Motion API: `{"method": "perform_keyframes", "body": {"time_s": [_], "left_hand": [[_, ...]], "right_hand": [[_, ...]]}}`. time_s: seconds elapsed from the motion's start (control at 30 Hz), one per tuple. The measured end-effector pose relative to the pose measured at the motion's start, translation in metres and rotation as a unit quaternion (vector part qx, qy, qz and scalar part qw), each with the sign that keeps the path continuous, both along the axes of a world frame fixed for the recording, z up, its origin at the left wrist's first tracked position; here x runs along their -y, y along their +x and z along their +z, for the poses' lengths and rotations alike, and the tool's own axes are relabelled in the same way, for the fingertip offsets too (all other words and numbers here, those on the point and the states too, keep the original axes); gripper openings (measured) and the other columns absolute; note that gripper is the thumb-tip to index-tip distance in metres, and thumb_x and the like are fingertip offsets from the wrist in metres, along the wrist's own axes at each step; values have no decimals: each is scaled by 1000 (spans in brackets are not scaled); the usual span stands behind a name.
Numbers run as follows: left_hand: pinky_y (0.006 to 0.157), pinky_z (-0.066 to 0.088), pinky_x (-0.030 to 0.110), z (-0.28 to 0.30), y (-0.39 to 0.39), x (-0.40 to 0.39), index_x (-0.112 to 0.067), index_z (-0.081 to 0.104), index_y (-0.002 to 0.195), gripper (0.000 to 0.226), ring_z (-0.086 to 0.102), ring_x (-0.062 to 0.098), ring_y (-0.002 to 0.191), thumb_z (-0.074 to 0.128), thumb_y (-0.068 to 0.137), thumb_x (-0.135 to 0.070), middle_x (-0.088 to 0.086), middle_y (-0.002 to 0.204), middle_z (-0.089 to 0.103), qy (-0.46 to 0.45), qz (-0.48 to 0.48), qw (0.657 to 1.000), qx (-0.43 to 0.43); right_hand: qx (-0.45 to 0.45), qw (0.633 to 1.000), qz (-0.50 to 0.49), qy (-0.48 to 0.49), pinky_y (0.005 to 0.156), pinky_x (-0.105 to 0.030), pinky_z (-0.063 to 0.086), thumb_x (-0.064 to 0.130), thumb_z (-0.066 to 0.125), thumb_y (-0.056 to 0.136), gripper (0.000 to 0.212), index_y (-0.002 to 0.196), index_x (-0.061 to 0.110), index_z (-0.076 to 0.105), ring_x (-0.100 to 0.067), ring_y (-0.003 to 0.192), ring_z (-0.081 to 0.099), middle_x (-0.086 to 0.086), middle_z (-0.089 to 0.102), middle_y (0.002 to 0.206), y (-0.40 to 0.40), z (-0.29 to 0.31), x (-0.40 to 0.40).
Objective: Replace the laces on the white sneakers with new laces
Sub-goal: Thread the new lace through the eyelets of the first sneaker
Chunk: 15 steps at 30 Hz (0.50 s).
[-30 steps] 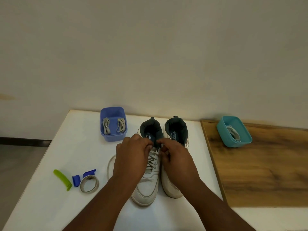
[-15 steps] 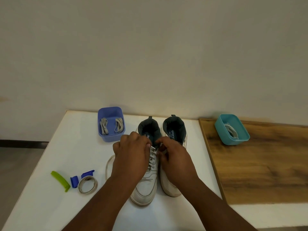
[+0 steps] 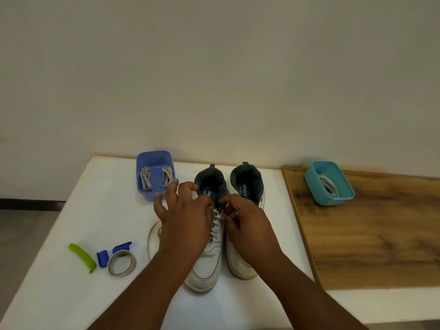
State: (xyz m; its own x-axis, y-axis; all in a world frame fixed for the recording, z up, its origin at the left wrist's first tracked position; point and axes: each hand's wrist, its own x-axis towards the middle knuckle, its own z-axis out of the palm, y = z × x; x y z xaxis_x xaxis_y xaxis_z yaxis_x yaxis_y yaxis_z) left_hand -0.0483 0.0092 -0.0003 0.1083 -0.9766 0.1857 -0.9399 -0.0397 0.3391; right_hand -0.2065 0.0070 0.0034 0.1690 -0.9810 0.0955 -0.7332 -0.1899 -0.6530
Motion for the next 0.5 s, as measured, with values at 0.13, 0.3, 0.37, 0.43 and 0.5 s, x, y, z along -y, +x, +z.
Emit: {"method": "perform_keyframes", "body": {"time_s": [0.13,0.3,0.37,0.43,0.5], "left_hand": [[115,15,57,1,-2,0,-42,70,103,15,18,30,147,57,95,-41,-3,142,45,37,8,999,-37],[116,11,57,4,-5,-1,-41,69,104,16,15,28,148,55,96,-40,-4,142,43,39,20,998,-51],[117,10,56,5,-6,-1,-41,68,104,16,13,27,148,54,97,-40,-5,142,41,44,25,997,-62],[117,9,55,6,-7,-1,-43,68,102,15,11,26,148,55,97,-40,-7,143,39,55,24,995,-80],[118,8,55,7,-6,0,-45,67,102,14,8,26,149,55,97,-40,-9,145,36,71,21,993,-89]], "right_hand": [[5,1000,0,-1,83,-9,43,19,64,97,26,118,33,66,5,86,57,22,60,98,0,1,1],[6,1000,0,-5,83,-17,51,18,66,95,27,117,34,66,-1,88,61,21,61,98,1,1,0],[4,1000,2,-2,84,-19,53,19,66,95,28,118,35,65,-1,87,62,22,62,99,0,1,0],[7,1000,2,4,83,-19,53,19,67,96,27,117,35,65,-1,86,63,21,63,99,1,2,-1],[10,1000,-1,8,83,-16,52,17,67,96,27,117,34,66,-1,85,63,21,63,98,0,3,-1]]}}
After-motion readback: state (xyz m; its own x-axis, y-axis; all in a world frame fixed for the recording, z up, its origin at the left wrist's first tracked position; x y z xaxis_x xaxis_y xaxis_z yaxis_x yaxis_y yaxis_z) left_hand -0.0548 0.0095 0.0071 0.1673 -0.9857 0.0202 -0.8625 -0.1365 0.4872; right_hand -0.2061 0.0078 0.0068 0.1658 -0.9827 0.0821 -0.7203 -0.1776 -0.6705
